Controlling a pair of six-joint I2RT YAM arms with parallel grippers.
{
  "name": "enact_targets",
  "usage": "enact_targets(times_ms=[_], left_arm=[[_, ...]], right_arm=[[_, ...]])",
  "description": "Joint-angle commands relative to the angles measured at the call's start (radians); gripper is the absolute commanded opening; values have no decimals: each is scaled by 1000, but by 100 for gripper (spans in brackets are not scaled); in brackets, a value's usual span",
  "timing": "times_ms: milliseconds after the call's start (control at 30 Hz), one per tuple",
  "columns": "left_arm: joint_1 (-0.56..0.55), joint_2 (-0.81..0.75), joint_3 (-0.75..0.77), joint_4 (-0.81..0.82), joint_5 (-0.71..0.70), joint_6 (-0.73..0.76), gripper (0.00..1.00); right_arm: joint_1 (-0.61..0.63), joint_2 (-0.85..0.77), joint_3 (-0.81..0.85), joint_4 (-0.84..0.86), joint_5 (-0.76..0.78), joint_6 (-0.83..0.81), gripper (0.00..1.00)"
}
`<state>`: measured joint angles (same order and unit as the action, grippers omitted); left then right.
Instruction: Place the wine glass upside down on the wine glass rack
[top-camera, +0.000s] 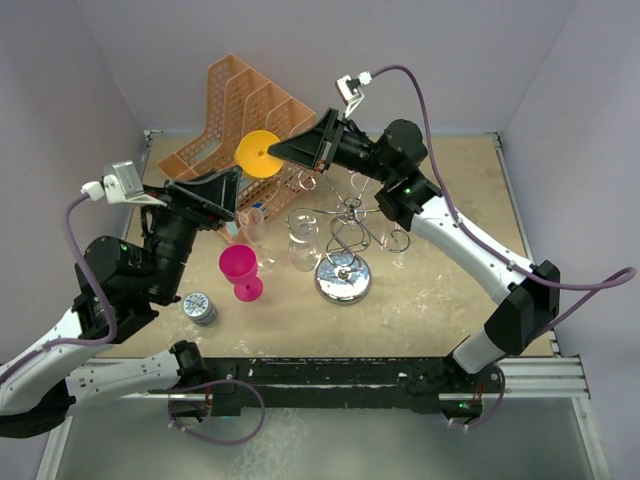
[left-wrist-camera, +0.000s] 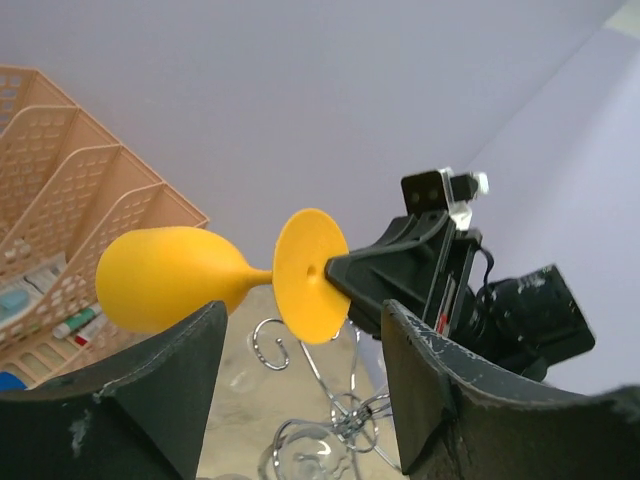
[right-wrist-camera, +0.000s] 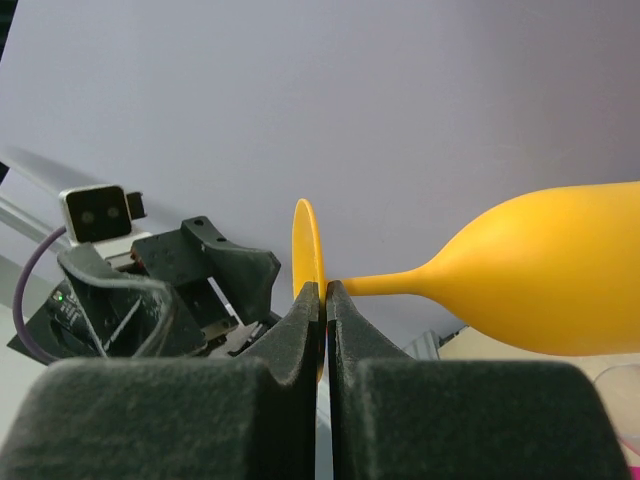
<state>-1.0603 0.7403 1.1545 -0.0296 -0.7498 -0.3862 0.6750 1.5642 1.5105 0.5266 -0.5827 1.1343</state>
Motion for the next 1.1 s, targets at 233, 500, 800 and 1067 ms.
enact_targets(times_ms=[233,500,800,1067], left_arm=[[2,81,106,-117,-85,-188,65],[2,96,66,-43,-83,-173,57],[2,74,26,55,26,-164,35],[2,80,20,63,82,-159,21]], right_arm=[[3,-54,51,43,-57,-64,0],[3,-103,5,56,-103,-107,0],[4,-136,-32,42,-150,-130,0],[4,-132,-36,42,-170,-128,0]])
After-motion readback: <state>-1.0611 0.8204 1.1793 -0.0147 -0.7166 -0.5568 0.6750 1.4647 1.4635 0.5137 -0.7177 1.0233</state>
